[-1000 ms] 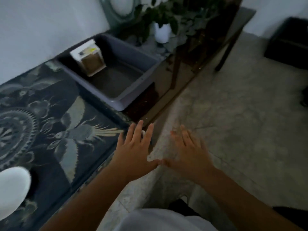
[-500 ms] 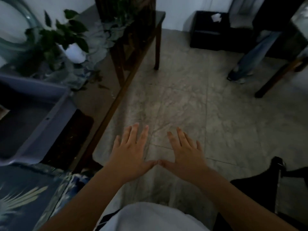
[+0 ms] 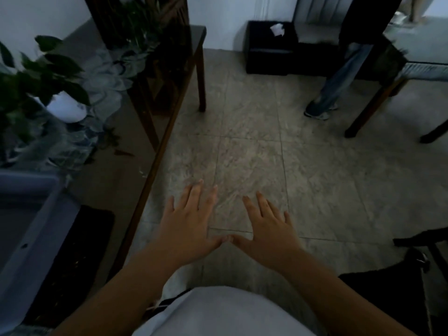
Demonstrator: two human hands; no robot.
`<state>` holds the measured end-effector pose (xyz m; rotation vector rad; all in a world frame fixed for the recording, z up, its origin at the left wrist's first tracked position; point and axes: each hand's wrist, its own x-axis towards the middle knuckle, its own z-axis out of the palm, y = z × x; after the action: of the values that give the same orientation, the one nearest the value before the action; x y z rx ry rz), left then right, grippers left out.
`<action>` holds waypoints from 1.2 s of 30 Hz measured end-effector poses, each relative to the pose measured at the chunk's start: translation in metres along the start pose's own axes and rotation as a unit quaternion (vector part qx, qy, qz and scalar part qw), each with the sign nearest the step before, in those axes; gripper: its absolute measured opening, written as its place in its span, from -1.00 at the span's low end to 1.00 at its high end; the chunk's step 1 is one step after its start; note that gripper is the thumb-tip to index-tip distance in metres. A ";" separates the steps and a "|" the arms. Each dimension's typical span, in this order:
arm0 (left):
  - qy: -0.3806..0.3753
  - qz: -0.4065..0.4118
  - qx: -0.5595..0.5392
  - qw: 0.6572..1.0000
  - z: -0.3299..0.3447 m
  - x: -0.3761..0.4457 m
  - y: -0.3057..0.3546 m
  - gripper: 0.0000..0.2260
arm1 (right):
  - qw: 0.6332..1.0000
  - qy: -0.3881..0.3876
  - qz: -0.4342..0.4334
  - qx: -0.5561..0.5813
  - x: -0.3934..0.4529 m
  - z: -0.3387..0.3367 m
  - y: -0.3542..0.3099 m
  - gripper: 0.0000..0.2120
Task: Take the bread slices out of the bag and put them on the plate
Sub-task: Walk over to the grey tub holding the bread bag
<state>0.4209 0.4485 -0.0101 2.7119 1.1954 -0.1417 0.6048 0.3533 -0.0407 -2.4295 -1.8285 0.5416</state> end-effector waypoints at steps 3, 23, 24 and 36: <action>0.011 -0.012 0.006 1.000 -0.005 0.009 -0.037 -0.03 | 1.000 0.000 -0.012 -0.010 0.029 -0.004 -0.029 0.00; 0.054 -0.468 -0.084 0.878 0.012 -0.103 -0.224 -0.09 | 0.864 -0.095 -0.477 -0.130 0.204 0.024 -0.305 -0.03; 0.053 -0.498 -0.087 0.861 0.014 -0.109 -0.226 -0.10 | 0.845 -0.102 -0.508 -0.135 0.209 0.026 -0.320 -0.03; 0.060 -0.685 -0.102 0.719 0.018 -0.131 -0.223 -0.20 | 0.670 -0.153 -0.707 -0.165 0.228 0.053 -0.423 -0.06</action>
<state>0.1678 0.4983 -0.0340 1.1052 2.7280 0.0048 0.2531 0.6854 -0.0403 -0.2848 -3.2620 0.4031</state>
